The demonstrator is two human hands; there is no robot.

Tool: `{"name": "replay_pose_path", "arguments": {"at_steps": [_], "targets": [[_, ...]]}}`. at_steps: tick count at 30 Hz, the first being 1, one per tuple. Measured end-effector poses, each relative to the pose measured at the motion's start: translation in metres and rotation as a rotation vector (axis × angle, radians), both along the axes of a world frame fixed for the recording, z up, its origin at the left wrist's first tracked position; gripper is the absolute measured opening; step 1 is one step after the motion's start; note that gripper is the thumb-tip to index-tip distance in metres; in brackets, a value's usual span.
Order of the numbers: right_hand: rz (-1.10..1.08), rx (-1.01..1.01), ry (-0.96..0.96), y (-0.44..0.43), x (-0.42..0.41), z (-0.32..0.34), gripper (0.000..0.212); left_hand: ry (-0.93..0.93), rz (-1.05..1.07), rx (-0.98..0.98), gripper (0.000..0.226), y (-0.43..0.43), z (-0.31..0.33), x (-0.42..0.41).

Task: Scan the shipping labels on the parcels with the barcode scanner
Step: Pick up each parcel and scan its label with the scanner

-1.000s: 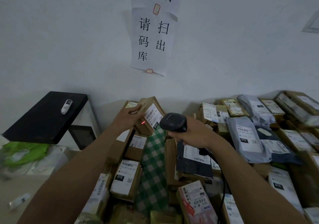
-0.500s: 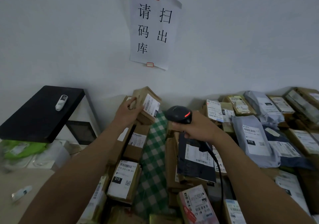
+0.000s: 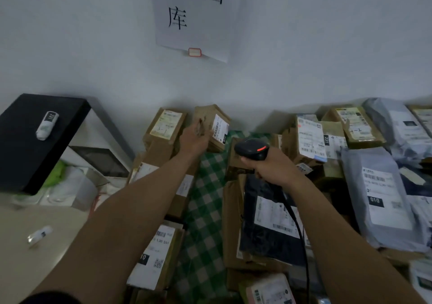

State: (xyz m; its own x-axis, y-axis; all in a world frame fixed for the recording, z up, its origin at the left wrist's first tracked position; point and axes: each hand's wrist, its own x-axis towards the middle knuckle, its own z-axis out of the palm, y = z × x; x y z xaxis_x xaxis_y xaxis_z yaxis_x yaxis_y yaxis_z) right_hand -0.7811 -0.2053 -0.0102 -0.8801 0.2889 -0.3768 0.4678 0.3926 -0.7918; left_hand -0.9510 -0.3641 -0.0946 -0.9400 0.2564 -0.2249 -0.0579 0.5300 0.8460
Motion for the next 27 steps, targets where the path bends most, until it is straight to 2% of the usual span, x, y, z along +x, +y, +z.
{"name": "replay_pose_path", "arguments": {"at_steps": [3,8,13,16,20,22,27], "targets": [[-0.006,0.010,-0.063,0.008,-0.007,-0.021,0.022,-0.050,0.004,-0.073,0.071,0.008,-0.028,-0.010],[-0.016,-0.042,-0.098,0.016,-0.011,-0.036,0.024,-0.024,-0.114,-0.282,0.062,0.013,-0.064,-0.024],[-0.014,-0.047,-0.106,0.022,-0.013,-0.045,0.016,0.081,-0.216,-0.499,0.096,0.014,-0.084,-0.023],[-0.012,-0.059,-0.108,0.024,-0.013,-0.049,0.014,0.203,-0.268,-0.561,0.080,0.017,-0.093,-0.016],[-0.017,-0.078,-0.103,0.025,-0.013,-0.052,0.021,0.246,-0.335,-0.716,0.089,0.016,-0.110,-0.018],[-0.018,-0.085,-0.102,0.026,-0.013,-0.054,0.020,0.208,-0.351,-0.751,0.086,0.014,-0.114,-0.021],[-0.023,-0.103,-0.098,0.027,-0.013,-0.058,0.021,0.022,-0.416,-0.697,0.090,0.017,-0.105,-0.032]]}}
